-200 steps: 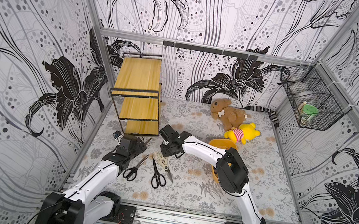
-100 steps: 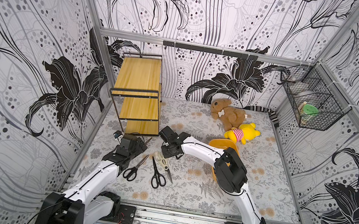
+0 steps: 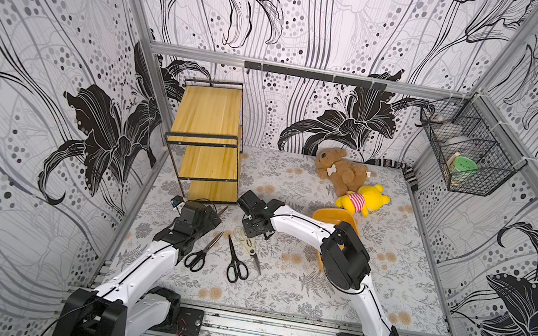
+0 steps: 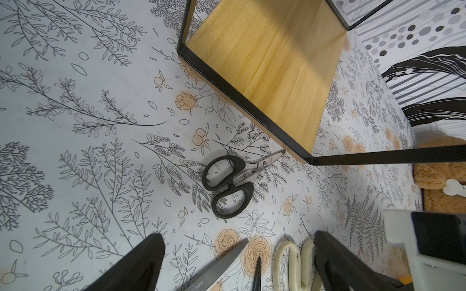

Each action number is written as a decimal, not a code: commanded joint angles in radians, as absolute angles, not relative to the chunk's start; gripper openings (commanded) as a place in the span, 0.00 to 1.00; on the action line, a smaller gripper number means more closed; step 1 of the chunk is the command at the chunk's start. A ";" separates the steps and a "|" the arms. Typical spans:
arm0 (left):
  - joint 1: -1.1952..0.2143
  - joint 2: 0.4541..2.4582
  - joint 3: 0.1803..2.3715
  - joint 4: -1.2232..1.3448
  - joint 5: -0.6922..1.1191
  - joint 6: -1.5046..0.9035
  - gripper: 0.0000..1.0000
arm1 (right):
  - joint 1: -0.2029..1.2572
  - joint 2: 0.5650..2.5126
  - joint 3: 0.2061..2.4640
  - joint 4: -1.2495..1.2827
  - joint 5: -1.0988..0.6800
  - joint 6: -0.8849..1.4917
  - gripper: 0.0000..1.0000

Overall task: Put the scissors into the storage box
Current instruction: Pick up the scissors from the center of the board, then place the scissors in the storage box.

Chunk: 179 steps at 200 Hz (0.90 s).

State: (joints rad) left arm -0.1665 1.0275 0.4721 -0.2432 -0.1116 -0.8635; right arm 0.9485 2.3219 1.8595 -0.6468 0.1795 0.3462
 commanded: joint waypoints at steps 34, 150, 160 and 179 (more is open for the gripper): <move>-0.161 1.067 0.452 -0.139 -0.007 -0.894 0.97 | 0.910 2.189 1.749 -0.596 0.127 0.371 0.00; -0.193 1.094 0.493 -0.131 0.099 -0.859 0.97 | 0.687 1.721 1.406 -0.611 0.248 0.361 0.00; -0.205 1.104 0.499 -0.128 0.099 -0.862 0.97 | 0.657 1.677 1.362 -0.617 0.265 0.353 0.00; -0.235 1.125 0.510 -0.117 0.092 -0.872 0.98 | 0.594 1.593 1.278 -0.625 0.284 0.346 0.00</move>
State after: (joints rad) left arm -0.2039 1.1027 0.4751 -0.1677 0.0872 -0.8764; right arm 0.6514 1.6974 1.3567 -0.5781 0.2234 0.3538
